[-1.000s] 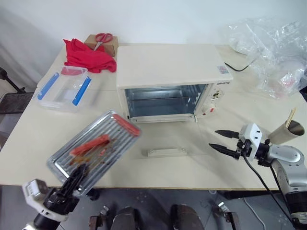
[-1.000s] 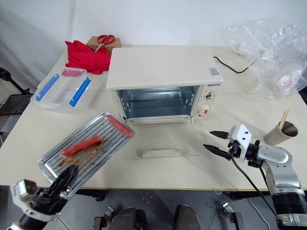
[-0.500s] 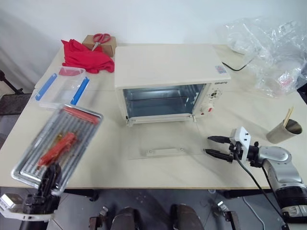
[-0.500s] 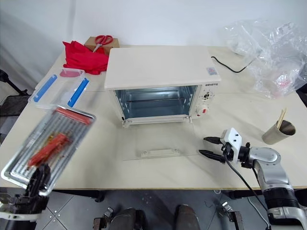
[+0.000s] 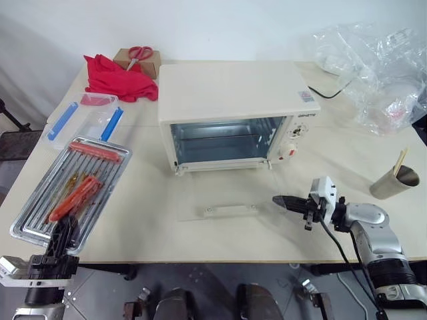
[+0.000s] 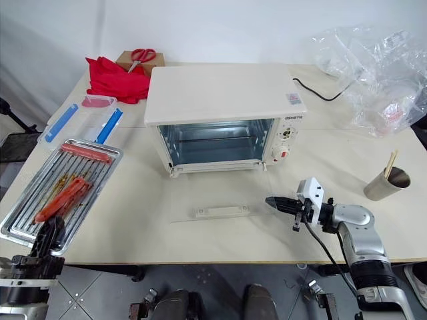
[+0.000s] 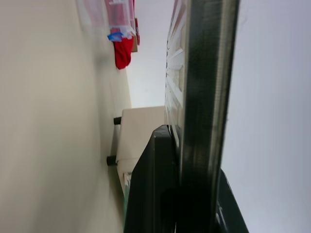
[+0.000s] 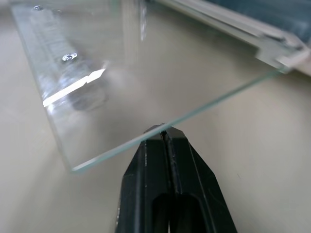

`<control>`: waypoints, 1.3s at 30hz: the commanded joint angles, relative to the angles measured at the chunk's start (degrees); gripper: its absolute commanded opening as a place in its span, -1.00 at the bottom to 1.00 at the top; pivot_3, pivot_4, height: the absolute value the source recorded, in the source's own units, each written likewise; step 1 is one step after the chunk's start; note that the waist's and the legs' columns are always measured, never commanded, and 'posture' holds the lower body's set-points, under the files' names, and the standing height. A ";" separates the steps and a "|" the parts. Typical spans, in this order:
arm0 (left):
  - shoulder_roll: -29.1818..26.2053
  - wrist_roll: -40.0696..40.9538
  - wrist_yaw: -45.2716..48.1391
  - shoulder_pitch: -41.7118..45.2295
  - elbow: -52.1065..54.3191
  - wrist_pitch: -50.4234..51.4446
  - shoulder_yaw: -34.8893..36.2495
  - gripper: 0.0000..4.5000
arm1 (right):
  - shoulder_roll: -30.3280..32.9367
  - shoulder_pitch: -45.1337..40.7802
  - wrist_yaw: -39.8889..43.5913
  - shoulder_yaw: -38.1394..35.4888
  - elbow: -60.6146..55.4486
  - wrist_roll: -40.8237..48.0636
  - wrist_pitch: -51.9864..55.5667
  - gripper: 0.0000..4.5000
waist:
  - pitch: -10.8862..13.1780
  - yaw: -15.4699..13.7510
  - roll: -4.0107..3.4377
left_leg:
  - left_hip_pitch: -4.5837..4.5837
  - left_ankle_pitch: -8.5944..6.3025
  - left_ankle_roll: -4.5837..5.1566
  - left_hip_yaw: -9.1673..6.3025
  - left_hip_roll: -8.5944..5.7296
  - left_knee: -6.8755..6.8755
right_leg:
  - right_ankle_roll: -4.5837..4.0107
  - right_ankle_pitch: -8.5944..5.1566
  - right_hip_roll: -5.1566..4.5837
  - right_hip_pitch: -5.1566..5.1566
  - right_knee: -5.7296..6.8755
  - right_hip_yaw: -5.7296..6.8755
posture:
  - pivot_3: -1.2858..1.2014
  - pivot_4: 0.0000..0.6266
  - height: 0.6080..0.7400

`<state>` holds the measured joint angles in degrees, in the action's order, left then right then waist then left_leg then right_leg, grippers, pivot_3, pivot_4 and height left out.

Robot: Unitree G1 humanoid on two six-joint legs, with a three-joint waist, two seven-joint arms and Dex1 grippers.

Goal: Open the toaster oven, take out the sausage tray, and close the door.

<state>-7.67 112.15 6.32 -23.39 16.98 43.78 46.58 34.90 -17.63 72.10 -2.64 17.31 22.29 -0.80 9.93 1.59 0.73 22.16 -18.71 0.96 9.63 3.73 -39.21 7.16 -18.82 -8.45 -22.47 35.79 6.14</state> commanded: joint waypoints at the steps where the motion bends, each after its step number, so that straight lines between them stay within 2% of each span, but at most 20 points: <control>1: -0.63 0.85 0.14 0.42 0.97 0.90 1.50 -1.00 | 1.43 0.34 0.85 -1.26 -6.75 4.32 6.40 -0.99 | 0.00 -0.01 0.00 | 0.00 0.00 0.00 0.00 0.01 0.00 | 0.00 0.00 0.00 0.00 0.00 0.00 | 0.03 -0.52 1.00; 6: -0.75 0.85 0.03 0.39 0.76 2.21 1.31 -1.00 | 2.65 -1.02 -0.74 -5.07 -15.43 10.72 14.12 -0.99 | 0.00 -0.04 0.00 | 0.01 -0.01 0.01 -0.01 0.03 0.00 | 0.00 0.00 -0.03 -0.02 0.01 -0.01 | 0.03 -0.52 1.00; 12: -1.85 0.85 0.47 0.40 -0.23 4.10 1.33 -1.00 | 1.97 -6.25 -4.66 -8.59 -17.12 14.11 17.29 -0.99 | 0.00 -0.01 0.00 | 0.01 -0.03 0.00 -0.01 0.02 0.01 | 0.00 0.00 -0.03 -0.02 -0.02 0.00 | 0.03 -0.52 1.00; 17: -2.20 0.85 1.26 -0.12 -0.60 5.73 1.40 -1.00 | 1.34 -7.60 -5.64 -8.78 -18.54 15.00 17.51 -0.99 | 0.00 -0.05 0.00 | 0.02 -0.04 0.02 -0.01 0.02 0.03 | 0.00 0.00 -0.04 -0.03 -0.02 0.00 | 0.03 -0.52 1.00; 22: -3.83 0.85 4.37 -3.79 -0.13 9.12 1.37 -1.00 | 2.48 -5.05 -5.08 -7.36 -21.05 14.07 18.62 -0.99 | 0.00 -0.01 0.01 | 0.03 -0.04 0.02 -0.01 0.01 0.04 | 0.00 0.00 -0.02 -0.05 -0.02 0.01 | 0.03 -0.52 1.00; 25: -4.89 0.85 6.33 -5.43 0.13 10.45 1.23 -1.00 | 3.26 -3.48 -3.10 -8.48 -22.76 16.22 19.64 -0.74 | 0.01 -0.11 0.02 | 0.04 -0.06 0.02 -0.01 0.02 0.06 | 0.00 0.00 -0.04 -0.05 -0.06 0.01 | 0.03 -0.52 1.00; 31: -8.66 0.85 9.74 -8.74 -0.04 14.57 -0.74 -1.00 | 6.42 2.67 1.72 -9.08 -29.85 17.41 18.33 0.15 | 0.01 -0.03 0.02 | 0.04 -0.09 0.05 -0.02 0.04 0.07 | -0.01 -0.01 -0.07 -0.04 -0.12 -0.01 | 0.03 -0.52 1.00; 36: -15.76 0.85 11.47 -10.89 -0.53 18.19 -4.64 -1.00 | 6.64 9.36 4.56 -10.41 -36.00 18.68 15.49 0.87 | 0.02 -0.02 0.01 | 0.04 -0.11 0.03 -0.02 0.10 0.11 | -0.04 -0.02 -0.05 -0.05 -0.17 -0.02 | 0.03 -0.52 1.00; 37: -17.07 0.85 11.72 -10.75 -0.77 18.54 -5.33 -1.00 | 6.75 10.56 4.70 -10.62 -36.57 18.44 14.89 0.98 | 0.02 -0.05 0.01 | 0.03 -0.11 0.02 -0.02 0.13 0.11 | -0.04 -0.02 -0.06 -0.05 -0.17 -0.02 | 0.03 -0.52 1.00; 39: -20.69 0.85 11.18 -10.18 -0.94 19.34 -7.59 -1.00 | 7.93 12.70 5.27 -11.13 -37.48 19.03 15.84 0.98 | 0.02 -0.13 -0.01 | 0.03 -0.12 0.02 -0.02 0.13 0.11 | -0.05 -0.03 -0.10 -0.04 -0.17 -0.05 | 0.03 -0.52 1.00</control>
<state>-26.73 112.14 16.38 -33.39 15.02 62.28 39.96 41.38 -5.59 76.45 -11.72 -17.96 39.85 15.12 9.96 1.47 0.73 22.19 -18.83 0.99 9.60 3.86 -39.09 7.08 -18.86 -8.58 -22.51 35.62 6.08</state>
